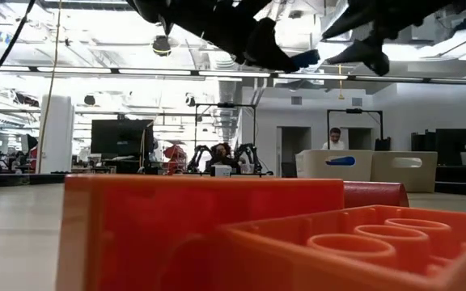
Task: Sort blocks by size
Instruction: Put the large blue game piece into the white bin
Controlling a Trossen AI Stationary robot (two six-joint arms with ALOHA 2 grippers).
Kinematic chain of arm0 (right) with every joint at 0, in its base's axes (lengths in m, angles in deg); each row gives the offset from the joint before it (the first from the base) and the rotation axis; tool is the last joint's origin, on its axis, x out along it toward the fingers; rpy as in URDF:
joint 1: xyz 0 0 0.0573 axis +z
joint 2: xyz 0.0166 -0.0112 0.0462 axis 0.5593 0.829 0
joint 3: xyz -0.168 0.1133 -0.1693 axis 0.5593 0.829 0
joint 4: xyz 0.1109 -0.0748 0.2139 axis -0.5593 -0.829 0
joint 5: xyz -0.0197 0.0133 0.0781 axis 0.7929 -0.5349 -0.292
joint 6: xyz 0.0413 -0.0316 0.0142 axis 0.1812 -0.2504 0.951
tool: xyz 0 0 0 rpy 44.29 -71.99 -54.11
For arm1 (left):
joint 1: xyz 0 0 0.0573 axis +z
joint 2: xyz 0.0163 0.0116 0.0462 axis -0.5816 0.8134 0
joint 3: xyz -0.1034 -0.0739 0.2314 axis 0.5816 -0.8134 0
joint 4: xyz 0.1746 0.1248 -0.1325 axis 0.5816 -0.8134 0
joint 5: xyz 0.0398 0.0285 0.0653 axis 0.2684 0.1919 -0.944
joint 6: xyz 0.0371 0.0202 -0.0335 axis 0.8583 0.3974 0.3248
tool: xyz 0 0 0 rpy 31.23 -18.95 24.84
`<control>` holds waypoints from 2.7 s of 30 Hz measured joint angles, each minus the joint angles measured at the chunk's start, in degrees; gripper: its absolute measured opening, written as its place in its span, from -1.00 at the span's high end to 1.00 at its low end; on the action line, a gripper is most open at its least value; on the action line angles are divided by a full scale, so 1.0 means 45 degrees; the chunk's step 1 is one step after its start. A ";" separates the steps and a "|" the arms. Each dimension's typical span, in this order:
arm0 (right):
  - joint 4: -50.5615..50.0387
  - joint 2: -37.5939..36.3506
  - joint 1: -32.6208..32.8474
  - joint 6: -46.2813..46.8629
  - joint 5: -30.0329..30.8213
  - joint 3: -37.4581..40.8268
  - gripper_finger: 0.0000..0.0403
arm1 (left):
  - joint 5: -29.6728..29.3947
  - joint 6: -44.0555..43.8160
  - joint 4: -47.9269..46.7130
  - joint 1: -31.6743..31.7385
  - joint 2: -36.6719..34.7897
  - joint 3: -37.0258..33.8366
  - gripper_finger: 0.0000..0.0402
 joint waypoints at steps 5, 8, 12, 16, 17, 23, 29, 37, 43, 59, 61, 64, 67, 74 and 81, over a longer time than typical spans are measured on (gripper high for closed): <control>0.0653 0.0321 -0.1379 -0.0079 -0.2049 0.0000 -0.51 | -0.2532 0.1299 0.0049 -0.0463 0.0000 0.0000 0.30; 0.0871 0.0642 -0.1703 -0.0021 -0.2384 0.0003 -0.58 | -0.2948 0.1893 0.0239 -0.0572 0.0000 0.0000 0.29; 0.2114 0.1127 -0.1798 -0.0019 -0.2623 0.0004 -0.63 | -0.2967 0.1924 0.0256 -0.0590 0.0000 0.0000 0.29; 0.2660 0.1781 -0.1798 0.0072 -0.2618 0.0000 -0.63 | -0.3048 0.2164 0.0793 -0.0590 0.0000 0.0000 0.29; 0.2901 0.1930 -0.1798 0.0146 -0.2617 0.0000 -0.63 | -0.3049 0.2249 0.0939 -0.0590 0.0000 0.0000 0.29; 0.4573 0.2841 -0.1798 0.0586 -0.2517 0.0000 -0.60 | -0.2642 0.2335 0.1320 -0.0590 0.0000 0.0000 0.29; 0.5215 0.3246 -0.1803 0.1161 -0.2319 0.0000 -0.51 | -0.1934 0.2563 0.1304 -0.0590 0.0000 0.0000 0.29; 0.4956 0.3244 -0.1803 0.1505 -0.2142 0.0005 -0.30 | -0.1906 0.2661 0.1316 -0.0586 0.0000 0.0000 0.29; 0.4935 0.3239 -0.1793 0.1563 -0.2166 0.0005 0.13 | -0.1731 0.1887 0.1213 -0.0572 0.0019 0.0000 0.23; 0.3048 0.2964 -0.3246 0.0735 -0.3699 -0.0003 0.44 | -0.2269 -0.2761 -0.0454 -0.0158 0.0010 0.0000 -0.17; 0.1848 0.2815 -0.3638 0.0275 -0.3687 -0.0168 0.44 | -0.2564 -0.3717 -0.0764 -0.0169 0.0000 0.0000 -0.21; -0.0119 0.2773 -0.4183 -0.0843 -0.3121 -0.0659 0.44 | -0.2557 -0.6104 -0.1762 -0.0173 -0.0135 0.0000 -0.23; -0.1547 0.2813 -0.4749 -0.2342 -0.2203 -0.0950 0.44 | -0.1423 -0.9110 -0.2993 -0.0057 -0.0309 0.0015 -0.24; -0.2251 0.3196 -0.6577 -0.3587 -0.1487 -0.0957 0.34 | 0.2249 -1.2978 -0.6275 -0.0096 -0.0677 0.0003 -0.24; -0.1978 0.4253 -0.7526 -0.4747 -0.1515 -0.0966 0.15 | 0.2414 -1.5154 -0.7539 -0.1260 -0.0772 0.0000 -0.24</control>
